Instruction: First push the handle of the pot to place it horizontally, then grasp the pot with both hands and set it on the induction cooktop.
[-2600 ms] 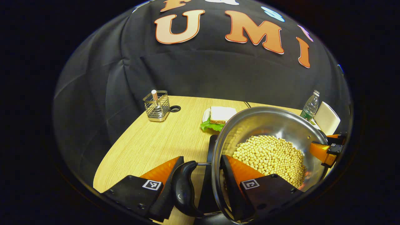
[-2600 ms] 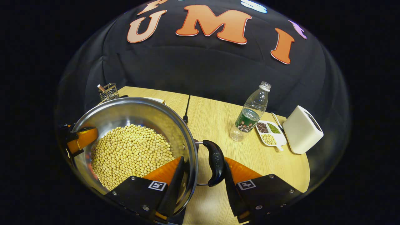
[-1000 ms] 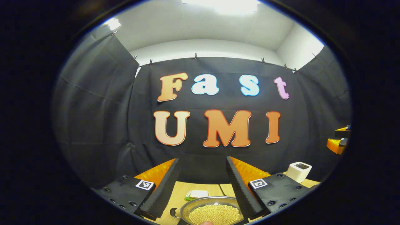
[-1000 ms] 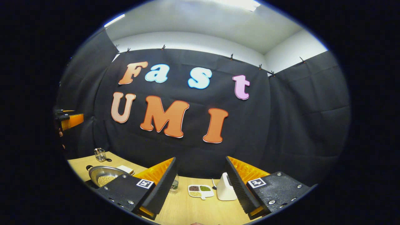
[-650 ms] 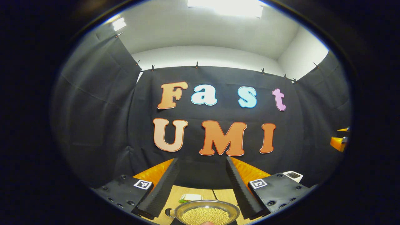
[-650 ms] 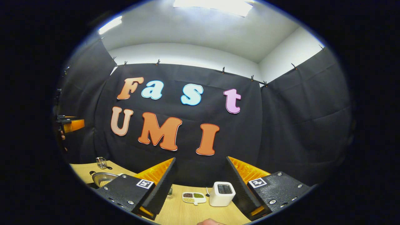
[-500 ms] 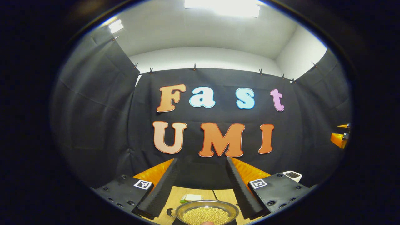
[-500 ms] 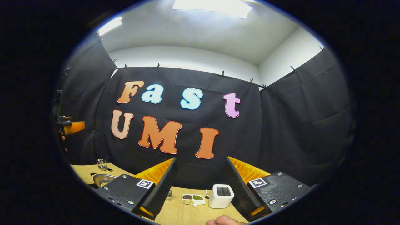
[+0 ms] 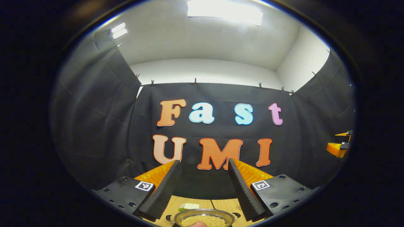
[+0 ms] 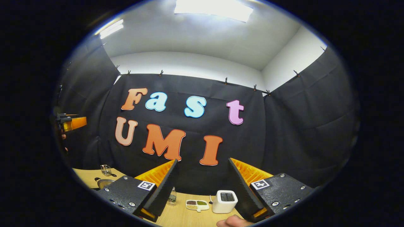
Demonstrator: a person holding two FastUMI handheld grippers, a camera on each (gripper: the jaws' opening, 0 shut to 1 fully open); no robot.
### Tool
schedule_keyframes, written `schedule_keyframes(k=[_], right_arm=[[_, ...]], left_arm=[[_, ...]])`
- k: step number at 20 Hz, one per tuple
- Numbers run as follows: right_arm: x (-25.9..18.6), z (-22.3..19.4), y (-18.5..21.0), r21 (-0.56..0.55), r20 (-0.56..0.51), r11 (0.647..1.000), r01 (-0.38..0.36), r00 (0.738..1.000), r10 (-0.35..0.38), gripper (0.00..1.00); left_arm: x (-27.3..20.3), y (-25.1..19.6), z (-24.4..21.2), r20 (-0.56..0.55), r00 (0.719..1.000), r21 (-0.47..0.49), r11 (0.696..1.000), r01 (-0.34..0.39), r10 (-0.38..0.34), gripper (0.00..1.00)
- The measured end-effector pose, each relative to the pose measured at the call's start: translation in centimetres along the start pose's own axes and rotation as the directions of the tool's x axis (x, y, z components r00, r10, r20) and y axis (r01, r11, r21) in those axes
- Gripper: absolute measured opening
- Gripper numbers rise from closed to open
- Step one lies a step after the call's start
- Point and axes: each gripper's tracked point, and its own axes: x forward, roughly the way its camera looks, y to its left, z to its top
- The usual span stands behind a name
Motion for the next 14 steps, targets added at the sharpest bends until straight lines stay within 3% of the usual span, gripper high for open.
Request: schedule_keyframes(k=[5, 14], right_arm=[[0.1, 0.0, -0.1, -0.009, 0.01, 1.0, 0.008, 1.0, -0.008, 0.95], [0.8, 0.8, -0.3, 0.013, 0.018, 1.0, -0.005, 1.0, 0.005, 0.95]], left_arm=[[0.1, 0.7, -1.2, -0.015, 1.0, -0.005, 1.0, -0.001, 0.001, 0.99], [-0.4, 2.8, 0.6, 0.033, 0.999, 0.035, 0.998, -0.045, 0.044, 0.97]])
